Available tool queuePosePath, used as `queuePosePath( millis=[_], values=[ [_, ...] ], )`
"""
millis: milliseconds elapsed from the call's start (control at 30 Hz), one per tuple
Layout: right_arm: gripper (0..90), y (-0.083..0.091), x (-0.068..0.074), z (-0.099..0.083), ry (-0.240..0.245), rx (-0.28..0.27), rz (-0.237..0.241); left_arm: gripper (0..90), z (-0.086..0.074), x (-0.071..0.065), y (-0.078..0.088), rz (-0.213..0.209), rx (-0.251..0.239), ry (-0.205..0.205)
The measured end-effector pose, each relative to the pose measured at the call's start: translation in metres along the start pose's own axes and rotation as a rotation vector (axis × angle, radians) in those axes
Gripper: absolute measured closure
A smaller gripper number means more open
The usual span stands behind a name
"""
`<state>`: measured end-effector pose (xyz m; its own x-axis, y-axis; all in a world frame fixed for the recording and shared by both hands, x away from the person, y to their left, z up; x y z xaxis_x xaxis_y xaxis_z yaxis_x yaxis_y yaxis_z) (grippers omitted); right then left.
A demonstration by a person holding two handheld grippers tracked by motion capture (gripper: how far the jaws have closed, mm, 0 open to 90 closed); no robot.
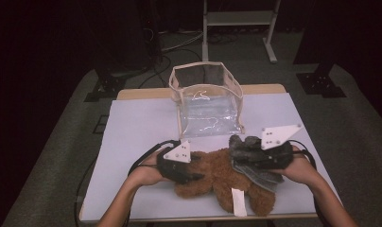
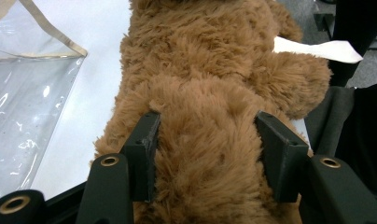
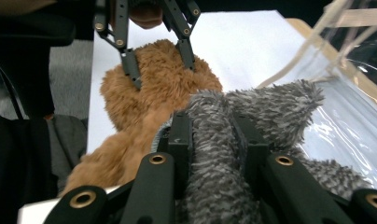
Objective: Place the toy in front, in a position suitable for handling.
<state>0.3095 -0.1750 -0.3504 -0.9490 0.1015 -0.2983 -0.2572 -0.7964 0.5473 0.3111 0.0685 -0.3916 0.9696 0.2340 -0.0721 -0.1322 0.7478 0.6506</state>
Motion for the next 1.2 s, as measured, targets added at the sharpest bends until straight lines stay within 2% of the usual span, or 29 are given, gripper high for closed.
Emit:
queuePosePath(
  millis=[133,267,433,600,667,767,900,1033,1100,1200],
  values=[
    [71.9,-0.015,-0.004,-0.004,-0.011,0.022,0.029,45.8,-0.002,0.001,0.002,0.001,-0.009,0.002],
    [72.3,-0.013,-0.004,-0.022,-0.071,0.026,0.041,42.8,0.000,0.003,0.007,0.014,-0.024,0.012],
    [72.6,-0.011,-0.004,-0.032,-0.099,0.017,0.034,39.1,0.002,0.005,0.019,0.038,-0.023,0.014],
    [72.7,-0.011,-0.004,-0.038,-0.120,0.019,0.021,36.5,-0.005,0.013,0.031,0.052,-0.027,0.062],
    [72.7,-0.010,-0.005,-0.041,-0.129,0.016,0.015,38.0,-0.009,0.016,0.031,0.050,-0.018,0.080],
    [72.7,-0.007,-0.005,-0.045,-0.142,0.012,0.013,42.7,-0.012,0.017,0.025,0.033,-0.014,0.083],
    [72.7,-0.004,-0.002,-0.042,-0.125,0.042,0.011,44.7,-0.012,0.016,0.012,0.012,-0.014,0.079],
    [72.7,0.004,-0.003,-0.037,-0.085,0.093,0.012,45.4,-0.006,0.011,0.003,0.000,-0.012,0.057],
    [72.7,0.009,-0.005,-0.029,-0.064,0.107,0.007,45.7,-0.003,0.009,-0.003,-0.005,0.000,0.038],
    [72.8,0.009,-0.002,-0.012,-0.020,0.106,0.028,45.7,0.004,0.007,-0.010,-0.007,0.003,0.026]
  ],
)
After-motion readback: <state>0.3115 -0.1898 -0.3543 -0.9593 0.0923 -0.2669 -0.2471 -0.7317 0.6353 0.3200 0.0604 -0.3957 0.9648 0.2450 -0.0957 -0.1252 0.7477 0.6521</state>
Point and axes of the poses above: each handheld gripper's, and its own axes: y roughly backward along the jaws, z roughly out of its top, x roughly to its left, the point moved 4 cm from there along -y, roughly forward along the jaws, and after that the axes turned 14 degrees about y, right-handed, at the moved point
